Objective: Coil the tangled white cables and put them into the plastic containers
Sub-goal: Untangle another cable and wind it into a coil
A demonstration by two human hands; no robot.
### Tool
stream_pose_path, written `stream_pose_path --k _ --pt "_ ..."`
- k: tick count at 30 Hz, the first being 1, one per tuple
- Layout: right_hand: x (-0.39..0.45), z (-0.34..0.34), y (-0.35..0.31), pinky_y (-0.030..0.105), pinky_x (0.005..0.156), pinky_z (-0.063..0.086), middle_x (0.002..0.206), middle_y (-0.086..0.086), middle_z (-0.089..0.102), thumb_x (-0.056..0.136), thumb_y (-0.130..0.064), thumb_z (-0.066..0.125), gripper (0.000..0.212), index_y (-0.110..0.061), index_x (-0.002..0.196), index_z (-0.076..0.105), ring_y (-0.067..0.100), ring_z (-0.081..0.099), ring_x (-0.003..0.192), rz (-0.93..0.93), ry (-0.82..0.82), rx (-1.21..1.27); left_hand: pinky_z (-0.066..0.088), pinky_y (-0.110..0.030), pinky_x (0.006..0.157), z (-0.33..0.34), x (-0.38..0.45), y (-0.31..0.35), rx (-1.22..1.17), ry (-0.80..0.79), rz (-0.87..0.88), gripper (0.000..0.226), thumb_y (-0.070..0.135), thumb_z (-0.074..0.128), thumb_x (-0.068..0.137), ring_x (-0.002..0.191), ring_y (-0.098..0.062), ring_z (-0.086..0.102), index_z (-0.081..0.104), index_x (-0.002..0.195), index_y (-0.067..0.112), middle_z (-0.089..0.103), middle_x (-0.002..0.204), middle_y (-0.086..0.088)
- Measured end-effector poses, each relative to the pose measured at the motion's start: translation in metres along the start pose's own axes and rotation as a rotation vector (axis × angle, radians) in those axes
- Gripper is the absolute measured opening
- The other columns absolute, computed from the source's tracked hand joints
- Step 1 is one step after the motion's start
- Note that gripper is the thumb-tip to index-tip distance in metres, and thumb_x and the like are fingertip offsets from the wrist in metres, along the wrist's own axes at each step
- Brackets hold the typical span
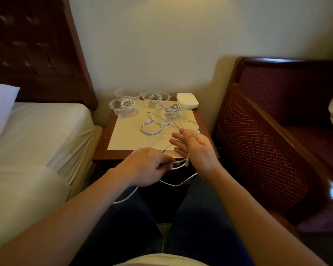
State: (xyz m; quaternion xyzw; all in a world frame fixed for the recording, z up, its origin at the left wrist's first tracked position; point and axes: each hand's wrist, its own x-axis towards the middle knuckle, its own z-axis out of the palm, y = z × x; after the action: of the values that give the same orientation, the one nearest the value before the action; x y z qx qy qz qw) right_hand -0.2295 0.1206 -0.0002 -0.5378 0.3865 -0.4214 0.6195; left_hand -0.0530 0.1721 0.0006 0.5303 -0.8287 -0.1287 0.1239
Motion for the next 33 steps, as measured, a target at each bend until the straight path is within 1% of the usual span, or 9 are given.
stream_pose_path --k 3,6,8,12,17,23,28,31,33 --pt "0.001 -0.004 0.008 0.036 0.106 0.047 0.124 -0.004 0.066 0.109 -0.042 0.037 0.027 -0.029 0.115 0.06 0.012 0.06 0.118 -0.068 0.004 -0.507 0.051 -0.035 0.072 -0.004 -0.003 -0.004 0.07 0.06 0.07 0.027 0.051 0.051 0.095 0.077 -0.008 0.057 0.07 0.097 0.031 0.063 0.081 0.014" --pt "0.0 -0.011 0.013 0.039 0.075 0.053 0.083 0.004 0.073 0.108 -0.048 0.031 0.05 -0.012 0.096 0.064 0.018 0.068 0.077 -0.03 -0.056 -0.77 0.052 -0.036 0.069 -0.012 -0.005 -0.009 0.054 0.178 0.161 0.035 0.057 0.05 0.091 0.075 -0.005 0.058 0.073 0.094 0.032 0.066 0.08 0.016" --pt "-0.004 -0.011 0.013 0.032 0.054 0.043 0.05 0.006 0.059 0.108 -0.051 0.025 0.065 -0.005 0.081 0.062 0.02 0.054 0.044 0.102 -0.18 -0.616 0.052 -0.033 0.068 -0.016 -0.004 -0.014 -0.074 0.304 0.179 0.031 0.055 0.058 0.091 0.077 -0.005 0.062 0.076 0.093 0.029 0.068 0.082 0.016" --pt "-0.014 -0.003 0.014 0.023 0.04 0.015 0.04 -0.001 0.032 0.103 -0.064 0.018 0.077 -0.004 0.082 0.061 0.01 0.024 0.03 0.423 -0.507 0.007 0.052 -0.03 0.07 -0.009 0.004 -0.02 -0.381 0.492 0.073 0.022 0.04 0.072 0.089 0.079 -0.013 0.066 0.078 0.09 0.019 0.071 0.082 0.007" --pt "-0.014 0.006 0.001 0.025 0.043 0.024 0.048 -0.003 0.05 0.106 -0.034 0.028 0.041 -0.005 0.093 0.055 0.011 0.029 0.037 0.391 -0.818 0.759 0.046 -0.023 0.056 0.013 0.009 -0.004 -1.027 0.446 -0.251 0.019 0.018 0.059 0.1 0.057 -0.006 0.057 0.073 0.09 0.01 0.065 0.064 0.002" --pt "-0.014 0.013 -0.003 0.025 0.055 0.049 0.058 -0.002 0.055 0.108 -0.034 0.036 0.045 0.0 0.103 0.065 0.013 0.057 0.053 0.287 -0.55 0.982 0.034 -0.023 0.042 0.029 0.006 0.022 -1.135 0.3 -0.307 0.022 0.018 0.056 0.104 0.044 -0.015 0.042 0.076 0.097 0.015 0.053 0.056 -0.003" --pt "-0.016 0.009 -0.008 0.028 0.063 0.053 0.067 0.002 0.055 0.108 -0.03 0.039 0.037 0.0 0.122 0.057 0.019 0.064 0.066 0.119 -0.195 0.551 0.046 -0.027 0.049 0.027 -0.003 0.027 -0.934 0.004 -0.32 0.02 0.021 0.052 0.106 0.054 -0.017 0.056 0.068 0.094 0.022 0.069 0.076 0.002" --pt "-0.012 0.001 -0.006 0.039 0.09 0.059 0.103 0.015 0.075 0.109 -0.024 0.039 0.037 0.003 0.128 0.054 0.028 0.073 0.1 0.037 -0.123 0.321 0.045 -0.023 0.051 0.024 -0.007 0.023 -0.847 -0.06 -0.344 0.018 0.023 0.053 0.105 0.051 -0.007 0.054 0.07 0.105 0.025 0.072 0.083 0.001" --pt "-0.008 -0.004 -0.004 0.045 0.106 0.051 0.119 0.012 0.073 0.11 -0.023 0.038 0.033 -0.001 0.13 0.054 0.024 0.069 0.115 0.008 -0.088 0.09 0.052 -0.025 0.069 0.021 -0.008 0.019 -0.725 -0.031 -0.333 0.017 0.024 0.056 0.103 0.066 -0.004 0.065 0.072 0.109 0.026 0.075 0.086 0.005"
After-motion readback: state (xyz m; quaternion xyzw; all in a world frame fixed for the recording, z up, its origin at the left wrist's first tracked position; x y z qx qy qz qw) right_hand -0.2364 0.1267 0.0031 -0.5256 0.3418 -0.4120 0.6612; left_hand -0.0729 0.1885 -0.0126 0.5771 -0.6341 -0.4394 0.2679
